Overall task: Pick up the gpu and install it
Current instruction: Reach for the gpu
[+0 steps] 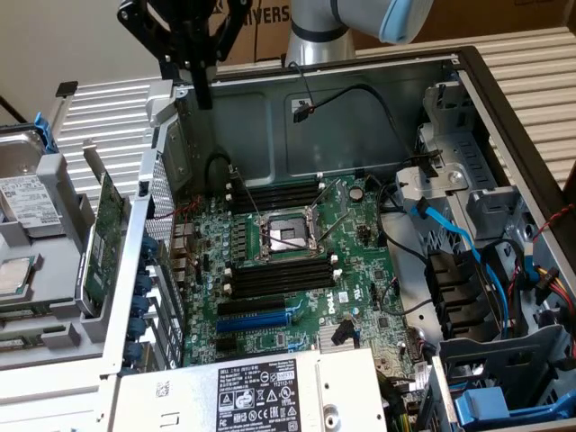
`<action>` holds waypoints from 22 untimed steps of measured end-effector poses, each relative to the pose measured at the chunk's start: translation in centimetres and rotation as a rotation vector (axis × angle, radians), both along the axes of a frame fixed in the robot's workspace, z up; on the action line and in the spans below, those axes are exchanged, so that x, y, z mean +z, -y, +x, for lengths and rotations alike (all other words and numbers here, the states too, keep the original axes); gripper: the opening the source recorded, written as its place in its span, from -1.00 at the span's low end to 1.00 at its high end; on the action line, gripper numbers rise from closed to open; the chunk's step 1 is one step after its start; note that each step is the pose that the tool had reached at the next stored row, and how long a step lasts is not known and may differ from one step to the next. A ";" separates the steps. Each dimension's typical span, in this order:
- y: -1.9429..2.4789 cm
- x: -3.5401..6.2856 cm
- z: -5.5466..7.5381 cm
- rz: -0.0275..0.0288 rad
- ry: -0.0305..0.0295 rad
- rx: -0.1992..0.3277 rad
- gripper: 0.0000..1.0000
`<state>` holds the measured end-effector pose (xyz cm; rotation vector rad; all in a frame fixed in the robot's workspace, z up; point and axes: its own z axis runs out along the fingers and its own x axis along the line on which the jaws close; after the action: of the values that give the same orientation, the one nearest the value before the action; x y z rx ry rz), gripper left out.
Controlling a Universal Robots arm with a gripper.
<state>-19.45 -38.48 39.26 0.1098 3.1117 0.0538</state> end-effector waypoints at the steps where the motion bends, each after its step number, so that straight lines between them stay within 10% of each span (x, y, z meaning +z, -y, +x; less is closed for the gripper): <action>1: 0.00 0.00 -0.4 0.0000 0.0000 0.000 -0.79; 22: 0.00 0.00 -11.8 -0.0025 -0.0146 0.000 -0.79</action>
<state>-31.24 -38.49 39.26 0.1106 3.1263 0.0493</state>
